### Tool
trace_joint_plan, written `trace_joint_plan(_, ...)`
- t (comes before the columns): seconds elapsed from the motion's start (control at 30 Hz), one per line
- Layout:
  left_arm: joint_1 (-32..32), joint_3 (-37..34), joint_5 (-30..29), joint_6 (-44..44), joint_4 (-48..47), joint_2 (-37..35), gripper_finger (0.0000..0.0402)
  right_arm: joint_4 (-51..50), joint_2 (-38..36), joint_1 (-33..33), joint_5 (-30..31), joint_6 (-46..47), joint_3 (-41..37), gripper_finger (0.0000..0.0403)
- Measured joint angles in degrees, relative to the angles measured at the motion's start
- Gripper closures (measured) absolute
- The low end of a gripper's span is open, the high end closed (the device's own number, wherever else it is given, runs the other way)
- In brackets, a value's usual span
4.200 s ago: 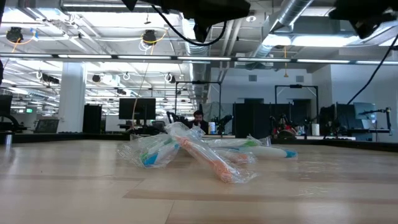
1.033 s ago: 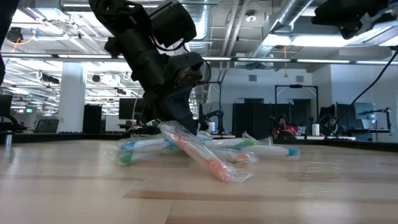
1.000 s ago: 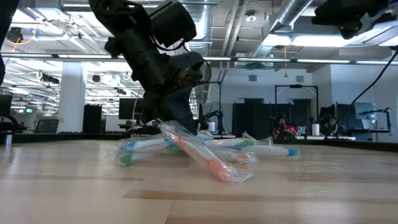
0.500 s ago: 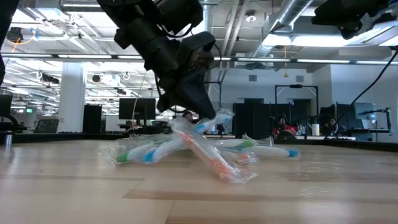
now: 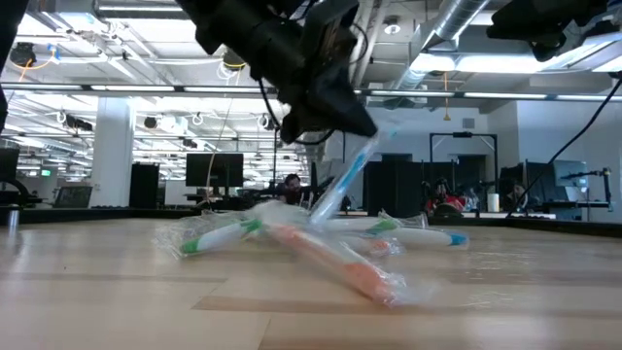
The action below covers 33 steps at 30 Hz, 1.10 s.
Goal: Pick & Place toothbrushing station
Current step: Put the blue toothbrush into the transparent organizer
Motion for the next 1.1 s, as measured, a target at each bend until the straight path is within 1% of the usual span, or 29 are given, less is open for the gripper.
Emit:
trace_joint_plan(0.2,0.0,1.7,-0.1,2.6,3.2,0.0,0.0401,0.0,0.0,0.0,0.0,0.0,0.0,0.0311)
trace_joint_plan(0.47,0.0,1.8,-0.1,6.4,13.9,0.0,0.0401,0.0,0.0,0.0,0.1,0.0,0.0,0.0311)
trace_joint_plan(0.6,0.0,1.8,-0.1,6.8,17.3,0.0,0.0401,0.4,0.0,0.0,0.2,0.1,0.0,0.0311)
trace_joint_plan(0.7,0.0,1.8,-1.3,6.8,19.2,0.0,0.0401,1.5,0.0,-0.2,0.4,0.1,0.0,0.0311)
trace_joint_plan(0.83,0.0,1.8,-2.0,6.9,21.4,0.0,0.0401,2.4,0.0,-1.7,0.4,0.1,0.0,0.0311)
trace_joint_plan(0.97,0.0,1.8,-3.3,8.8,24.1,0.0,0.0401,3.3,0.1,-3.7,0.2,0.1,0.0,0.0311)
trace_joint_plan(1.1,0.0,1.8,-4.2,11.0,28.8,0.0,0.0401,5.2,1.6,-5.1,0.0,0.0,0.0,0.0311)
